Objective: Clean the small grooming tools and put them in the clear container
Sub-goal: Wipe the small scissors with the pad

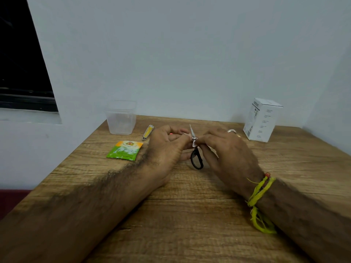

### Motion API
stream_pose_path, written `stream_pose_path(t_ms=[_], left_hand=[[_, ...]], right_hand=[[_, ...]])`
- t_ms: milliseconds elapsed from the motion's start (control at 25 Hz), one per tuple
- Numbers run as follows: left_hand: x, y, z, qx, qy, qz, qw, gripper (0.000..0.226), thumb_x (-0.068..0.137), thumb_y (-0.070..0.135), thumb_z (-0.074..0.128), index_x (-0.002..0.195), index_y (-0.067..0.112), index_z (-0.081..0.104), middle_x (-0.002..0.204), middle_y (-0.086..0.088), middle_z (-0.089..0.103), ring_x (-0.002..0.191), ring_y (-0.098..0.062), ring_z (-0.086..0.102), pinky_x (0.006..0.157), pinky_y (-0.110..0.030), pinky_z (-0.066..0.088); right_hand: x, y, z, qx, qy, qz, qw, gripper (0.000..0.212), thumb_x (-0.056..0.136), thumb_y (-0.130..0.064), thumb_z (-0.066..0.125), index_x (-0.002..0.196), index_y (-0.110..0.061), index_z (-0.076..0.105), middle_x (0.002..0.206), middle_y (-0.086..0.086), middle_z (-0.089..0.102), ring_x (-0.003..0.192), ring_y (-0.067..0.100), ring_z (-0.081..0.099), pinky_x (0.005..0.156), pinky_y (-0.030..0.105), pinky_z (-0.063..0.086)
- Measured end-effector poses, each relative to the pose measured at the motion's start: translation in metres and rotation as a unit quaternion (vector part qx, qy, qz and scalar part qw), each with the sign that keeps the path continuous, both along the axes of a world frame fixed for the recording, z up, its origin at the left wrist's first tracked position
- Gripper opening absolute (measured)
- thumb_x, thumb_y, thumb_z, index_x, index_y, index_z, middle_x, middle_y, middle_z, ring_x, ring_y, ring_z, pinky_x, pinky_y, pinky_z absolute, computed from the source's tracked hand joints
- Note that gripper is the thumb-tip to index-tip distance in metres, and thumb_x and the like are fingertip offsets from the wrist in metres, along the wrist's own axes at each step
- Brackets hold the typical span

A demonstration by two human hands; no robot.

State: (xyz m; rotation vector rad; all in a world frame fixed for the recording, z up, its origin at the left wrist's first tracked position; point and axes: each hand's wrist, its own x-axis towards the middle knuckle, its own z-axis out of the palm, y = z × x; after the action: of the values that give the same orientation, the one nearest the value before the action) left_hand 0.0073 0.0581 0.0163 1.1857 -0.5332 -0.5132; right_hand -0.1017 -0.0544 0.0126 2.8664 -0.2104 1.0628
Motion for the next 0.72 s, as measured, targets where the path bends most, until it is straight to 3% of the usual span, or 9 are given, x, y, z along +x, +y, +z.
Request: stream_pose_path(t_ms=[80, 160, 240, 280, 320, 400, 480, 720], left_hand=[[0.001, -0.001, -0.001, -0.003, 0.0, 0.005, 1.0, 0.018, 0.089, -0.004, 0.068, 0.106, -0.005, 0.062, 0.083, -0.014, 0.076, 0.069, -0.017, 0.075, 0.057, -0.03, 0.061], [0.002, -0.002, -0.002, 0.002, -0.001, 0.01, 1.0, 0.017, 0.089, -0.003, 0.068, 0.105, -0.003, 0.062, 0.088, -0.016, 0.077, 0.076, -0.021, 0.077, 0.059, -0.033, 0.062], [0.003, -0.002, -0.002, 0.008, -0.008, 0.008, 1.0, 0.016, 0.09, -0.004, 0.067, 0.106, -0.002, 0.062, 0.09, -0.018, 0.077, 0.081, -0.023, 0.077, 0.061, -0.034, 0.063], [0.004, -0.002, -0.002, 0.01, -0.012, 0.004, 1.0, 0.016, 0.09, -0.003, 0.067, 0.106, -0.002, 0.062, 0.09, -0.018, 0.077, 0.081, -0.023, 0.077, 0.06, -0.034, 0.063], [0.003, -0.002, -0.003, 0.012, -0.016, -0.001, 1.0, 0.016, 0.09, -0.003, 0.067, 0.105, -0.002, 0.062, 0.089, -0.017, 0.077, 0.08, -0.022, 0.077, 0.059, -0.033, 0.062], [0.003, -0.002, -0.003, 0.014, -0.023, -0.008, 1.0, 0.014, 0.091, -0.003, 0.067, 0.104, 0.0, 0.062, 0.085, -0.014, 0.077, 0.078, -0.018, 0.077, 0.058, -0.031, 0.061], [0.003, -0.001, -0.002, 0.015, -0.027, -0.009, 0.999, 0.013, 0.091, -0.003, 0.067, 0.103, 0.0, 0.062, 0.083, -0.013, 0.077, 0.077, -0.018, 0.077, 0.058, -0.031, 0.06], [0.002, -0.001, -0.003, 0.013, -0.031, -0.016, 0.999, 0.012, 0.091, -0.004, 0.066, 0.102, 0.0, 0.062, 0.084, -0.013, 0.077, 0.073, -0.017, 0.076, 0.056, -0.029, 0.059]], right_hand=[[-0.001, 0.004, 0.0, 0.046, -0.029, 0.029, 0.998, 0.014, 0.092, -0.016, 0.063, 0.102, -0.019, 0.073, 0.093, -0.007, 0.068, 0.09, 0.014, 0.061, 0.078, 0.033, 0.05], [-0.003, 0.007, 0.006, 0.244, -0.103, 0.063, 0.962, 0.012, 0.091, -0.01, 0.068, 0.097, -0.016, 0.075, 0.086, -0.006, 0.073, 0.082, 0.011, 0.067, 0.073, 0.025, 0.054], [-0.004, 0.008, 0.012, 0.496, -0.152, 0.087, 0.851, 0.01, 0.089, -0.003, 0.07, 0.096, -0.009, 0.074, 0.081, 0.006, 0.076, 0.074, 0.015, 0.071, 0.069, 0.025, 0.058], [-0.006, 0.006, 0.013, 0.575, -0.162, 0.09, 0.797, 0.011, 0.089, -0.001, 0.07, 0.098, -0.006, 0.072, 0.081, 0.011, 0.076, 0.072, 0.018, 0.071, 0.069, 0.027, 0.059], [-0.007, 0.003, 0.014, 0.627, -0.162, 0.09, 0.756, 0.013, 0.088, 0.001, 0.07, 0.1, -0.003, 0.071, 0.082, 0.013, 0.075, 0.071, 0.02, 0.07, 0.07, 0.029, 0.06], [-0.007, 0.003, 0.015, 0.683, -0.149, 0.095, 0.709, 0.014, 0.087, 0.003, 0.069, 0.101, 0.0, 0.072, 0.084, 0.015, 0.075, 0.073, 0.022, 0.069, 0.071, 0.03, 0.061], [-0.006, 0.006, 0.016, 0.693, -0.135, 0.095, 0.702, 0.013, 0.087, 0.004, 0.068, 0.099, 0.002, 0.072, 0.085, 0.017, 0.075, 0.073, 0.022, 0.069, 0.07, 0.031, 0.061], [-0.006, 0.009, 0.018, 0.673, -0.113, 0.07, 0.728, 0.012, 0.089, 0.005, 0.065, 0.099, 0.0, 0.064, 0.087, 0.022, 0.075, 0.07, 0.025, 0.069, 0.068, 0.035, 0.06]])
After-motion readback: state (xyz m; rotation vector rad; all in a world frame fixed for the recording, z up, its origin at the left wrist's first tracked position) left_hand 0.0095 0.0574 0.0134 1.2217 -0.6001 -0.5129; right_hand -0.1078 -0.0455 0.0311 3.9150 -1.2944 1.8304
